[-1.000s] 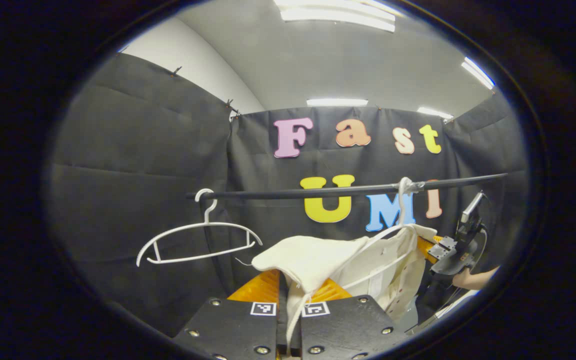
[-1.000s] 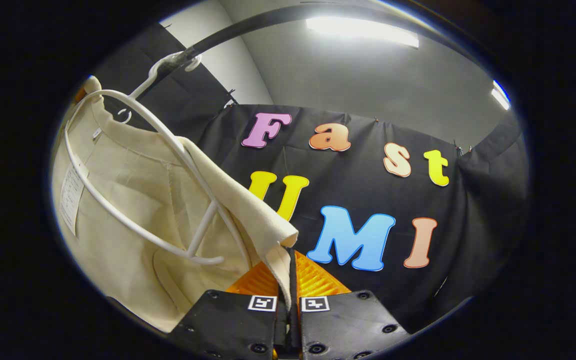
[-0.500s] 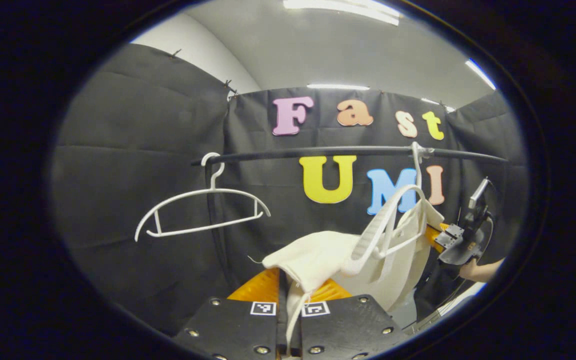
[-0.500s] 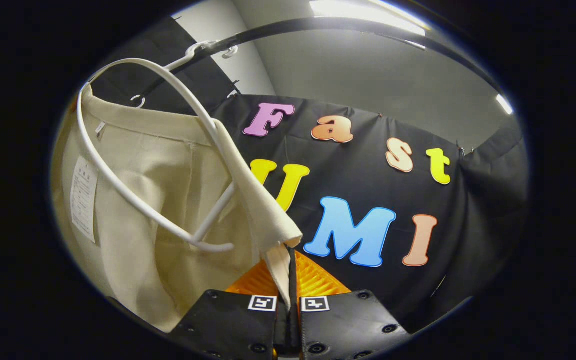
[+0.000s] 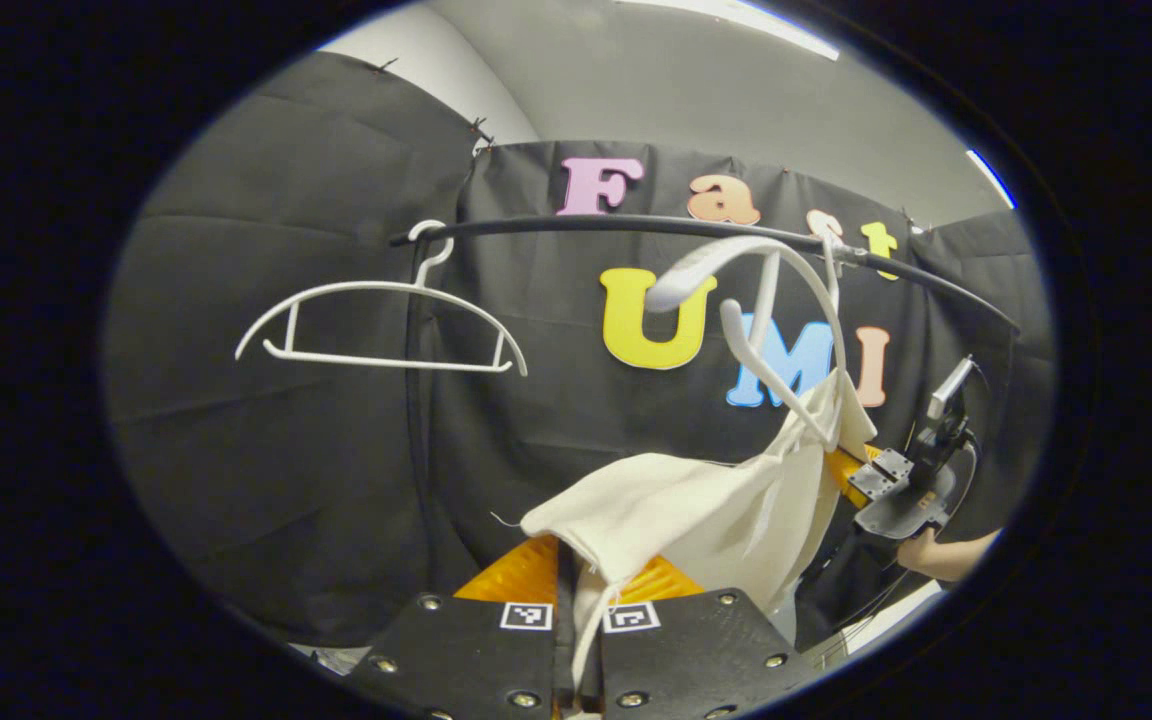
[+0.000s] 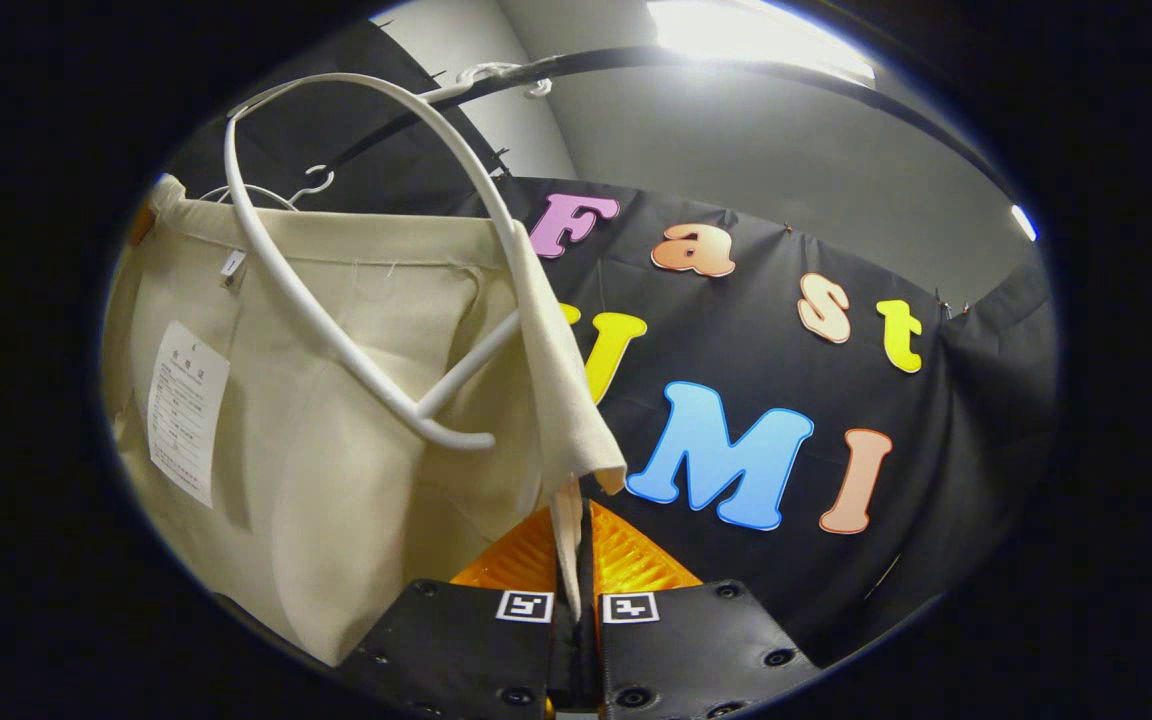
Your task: Grasp the clothes on the hanger with both hands and then place them into the laundry hamper below.
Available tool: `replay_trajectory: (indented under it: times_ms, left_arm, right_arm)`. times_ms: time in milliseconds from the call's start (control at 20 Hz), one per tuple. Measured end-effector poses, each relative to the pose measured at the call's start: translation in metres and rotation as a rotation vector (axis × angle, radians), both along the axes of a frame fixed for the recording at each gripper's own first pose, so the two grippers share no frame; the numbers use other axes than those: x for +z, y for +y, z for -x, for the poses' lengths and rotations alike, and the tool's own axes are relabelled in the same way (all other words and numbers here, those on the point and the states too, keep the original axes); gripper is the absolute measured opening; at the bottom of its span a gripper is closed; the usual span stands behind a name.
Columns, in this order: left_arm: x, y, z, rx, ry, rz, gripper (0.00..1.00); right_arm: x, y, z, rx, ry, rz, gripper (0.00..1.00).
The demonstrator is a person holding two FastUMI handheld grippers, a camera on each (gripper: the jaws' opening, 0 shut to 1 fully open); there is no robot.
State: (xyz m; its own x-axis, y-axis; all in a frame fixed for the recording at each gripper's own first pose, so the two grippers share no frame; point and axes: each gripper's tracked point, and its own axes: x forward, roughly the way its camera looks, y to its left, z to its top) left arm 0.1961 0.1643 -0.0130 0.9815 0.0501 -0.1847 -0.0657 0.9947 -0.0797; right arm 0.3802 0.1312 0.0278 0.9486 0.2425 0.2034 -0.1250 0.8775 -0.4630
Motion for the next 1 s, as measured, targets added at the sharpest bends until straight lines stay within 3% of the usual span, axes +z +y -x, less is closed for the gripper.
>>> replay_trajectory:
  times_ms: [550,800,1000]
  left_arm:
    - [-0.044,-0.047,-0.008,0.022,0.045,0.042,0.03]
    - [-0.041,-0.079,-0.033,0.092,0.019,0.056,0.03]
    - [-0.041,-0.074,0.000,0.139,0.004,0.054,0.03]
  right_arm:
    - [-0.041,-0.025,0.006,0.014,0.067,0.009,0.04]
    - [-0.077,-0.060,0.019,-0.025,0.162,-0.018,0.04]
    - [-0.076,-0.073,0.045,0.020,0.171,-0.017,0.05]
